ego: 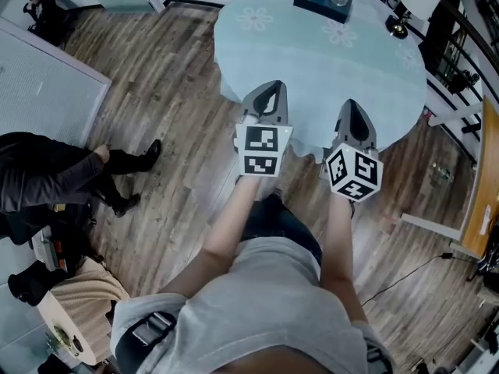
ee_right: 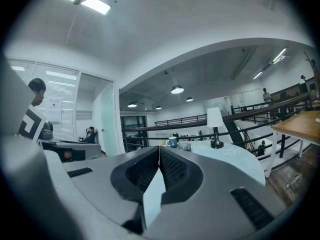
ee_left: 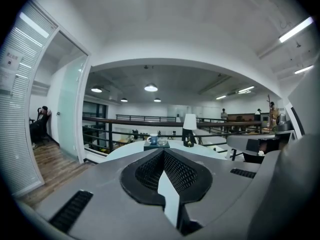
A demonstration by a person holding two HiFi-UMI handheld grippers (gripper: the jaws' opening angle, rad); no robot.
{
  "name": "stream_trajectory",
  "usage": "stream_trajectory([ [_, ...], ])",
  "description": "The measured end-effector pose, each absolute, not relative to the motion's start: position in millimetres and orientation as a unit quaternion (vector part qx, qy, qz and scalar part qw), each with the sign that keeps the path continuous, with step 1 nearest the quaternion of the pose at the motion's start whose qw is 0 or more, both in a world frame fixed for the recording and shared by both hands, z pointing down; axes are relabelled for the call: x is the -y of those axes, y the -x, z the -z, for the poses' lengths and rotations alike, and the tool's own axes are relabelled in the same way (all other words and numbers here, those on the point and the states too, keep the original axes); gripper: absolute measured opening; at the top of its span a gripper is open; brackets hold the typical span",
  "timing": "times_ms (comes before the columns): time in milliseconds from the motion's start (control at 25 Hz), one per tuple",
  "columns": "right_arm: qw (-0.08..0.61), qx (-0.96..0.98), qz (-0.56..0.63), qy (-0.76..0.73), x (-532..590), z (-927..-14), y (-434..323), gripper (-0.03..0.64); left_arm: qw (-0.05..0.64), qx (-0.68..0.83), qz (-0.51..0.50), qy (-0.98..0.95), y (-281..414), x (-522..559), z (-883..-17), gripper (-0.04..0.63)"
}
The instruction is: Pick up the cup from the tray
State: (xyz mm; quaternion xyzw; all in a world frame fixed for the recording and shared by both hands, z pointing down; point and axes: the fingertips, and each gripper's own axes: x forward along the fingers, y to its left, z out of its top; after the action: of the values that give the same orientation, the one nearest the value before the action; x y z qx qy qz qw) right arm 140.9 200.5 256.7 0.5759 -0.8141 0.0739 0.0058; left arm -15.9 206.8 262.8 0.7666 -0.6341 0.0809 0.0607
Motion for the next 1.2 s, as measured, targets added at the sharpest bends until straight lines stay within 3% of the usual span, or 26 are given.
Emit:
stream_trajectory([
  [680,0.018,0.815,-0.102,-0.571,-104.6,-282.0,-131.5,0.008,0.097,0.644,-0.084,-0.754,35.4,-112.2,-283.0,0.006],
  [1200,0.014,0.806,-0.106,-0.583,30.8,-276.0,-100.5,0.008,0.095,0.638,-0.082,-0.76,75.8,25.1,-278.7,0.006],
])
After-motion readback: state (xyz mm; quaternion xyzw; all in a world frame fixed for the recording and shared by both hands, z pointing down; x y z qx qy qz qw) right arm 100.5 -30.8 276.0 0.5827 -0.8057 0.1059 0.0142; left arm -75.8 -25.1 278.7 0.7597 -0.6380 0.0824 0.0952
